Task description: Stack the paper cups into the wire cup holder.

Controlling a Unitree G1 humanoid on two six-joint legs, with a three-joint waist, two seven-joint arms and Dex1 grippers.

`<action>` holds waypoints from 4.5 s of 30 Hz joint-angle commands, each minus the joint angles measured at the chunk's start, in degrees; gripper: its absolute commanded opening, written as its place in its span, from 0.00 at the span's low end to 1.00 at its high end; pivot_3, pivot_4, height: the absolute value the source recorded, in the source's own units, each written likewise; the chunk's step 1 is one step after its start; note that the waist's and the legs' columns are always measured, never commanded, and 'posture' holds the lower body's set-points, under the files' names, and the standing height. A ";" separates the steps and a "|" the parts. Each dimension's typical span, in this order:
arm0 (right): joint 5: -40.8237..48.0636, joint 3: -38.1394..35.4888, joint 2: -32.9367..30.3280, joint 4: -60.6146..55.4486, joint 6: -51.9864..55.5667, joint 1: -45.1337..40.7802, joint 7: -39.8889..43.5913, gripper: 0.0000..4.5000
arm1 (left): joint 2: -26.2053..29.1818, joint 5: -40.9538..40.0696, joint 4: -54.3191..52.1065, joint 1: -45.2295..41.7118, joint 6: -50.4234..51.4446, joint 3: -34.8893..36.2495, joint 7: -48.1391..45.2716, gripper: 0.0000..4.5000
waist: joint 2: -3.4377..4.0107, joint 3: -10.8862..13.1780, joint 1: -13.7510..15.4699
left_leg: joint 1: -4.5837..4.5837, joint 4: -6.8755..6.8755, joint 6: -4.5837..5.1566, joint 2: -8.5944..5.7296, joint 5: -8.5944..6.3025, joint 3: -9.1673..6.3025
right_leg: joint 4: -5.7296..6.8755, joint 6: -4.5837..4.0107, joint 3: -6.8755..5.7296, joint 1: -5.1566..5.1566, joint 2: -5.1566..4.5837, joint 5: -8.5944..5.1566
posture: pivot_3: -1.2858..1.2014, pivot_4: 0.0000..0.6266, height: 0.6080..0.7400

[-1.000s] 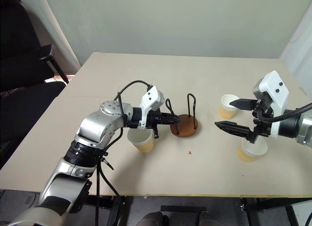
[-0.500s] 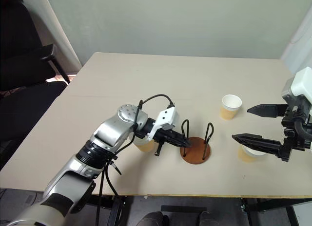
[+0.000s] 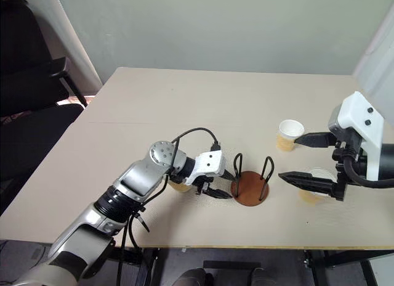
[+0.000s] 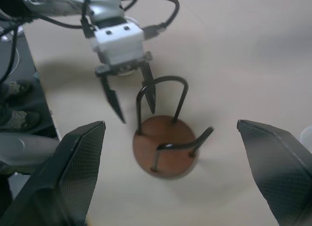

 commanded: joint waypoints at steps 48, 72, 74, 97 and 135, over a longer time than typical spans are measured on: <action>-82.81 53.73 31.78 87.43 -64.27 -51.60 23.84 0.47 | 12.59 -13.44 -5.14 -3.17 9.40 20.01 1.91 0.59 | 0.05 -0.02 -1.02 | -0.58 -0.12 -0.11 0.07 -0.01 -0.06 | 0.06 -0.38 -0.17 -0.79 -0.09 0.17 | 0.52 0.24 1.00; -48.41 47.61 10.18 21.29 -26.42 -51.52 45.99 0.00 | 12.07 -13.58 -3.86 -5.32 6.28 16.27 -6.76 0.59 | 0.08 0.00 -1.14 | -0.57 -0.20 -0.23 0.11 0.04 -0.06 | -0.01 -0.58 -0.19 -0.76 -0.02 0.08 | 0.52 0.24 1.00; -46.78 49.44 10.08 19.23 -25.44 -53.08 45.99 0.00 | 12.09 -13.29 -3.21 -5.90 5.80 15.93 -7.29 0.59 | 0.08 0.00 -1.21 | -0.57 -0.16 -0.23 0.12 0.04 -0.08 | 0.00 -0.60 -0.19 -0.75 0.00 0.07 | 0.52 0.24 1.00; -52.80 54.89 14.60 17.74 -32.22 -46.51 45.25 0.25 | 13.98 -12.95 -5.78 -4.28 5.52 16.29 -7.21 0.59 | 0.06 0.01 -1.38 | -0.52 -0.08 -0.07 0.12 0.22 -0.12 | 0.14 -0.68 -0.21 -0.74 -0.04 0.17 | 0.52 0.24 1.00; -27.27 31.59 15.35 18.40 -7.31 -41.25 36.73 0.62 | 31.46 8.51 -20.08 3.89 -0.63 7.29 -6.37 0.59 | 0.05 -0.01 -1.79 | -0.33 -0.16 -0.23 0.13 0.31 -0.19 | 0.80 -1.53 -0.21 -0.88 -0.02 -0.27 | 0.52 0.24 1.00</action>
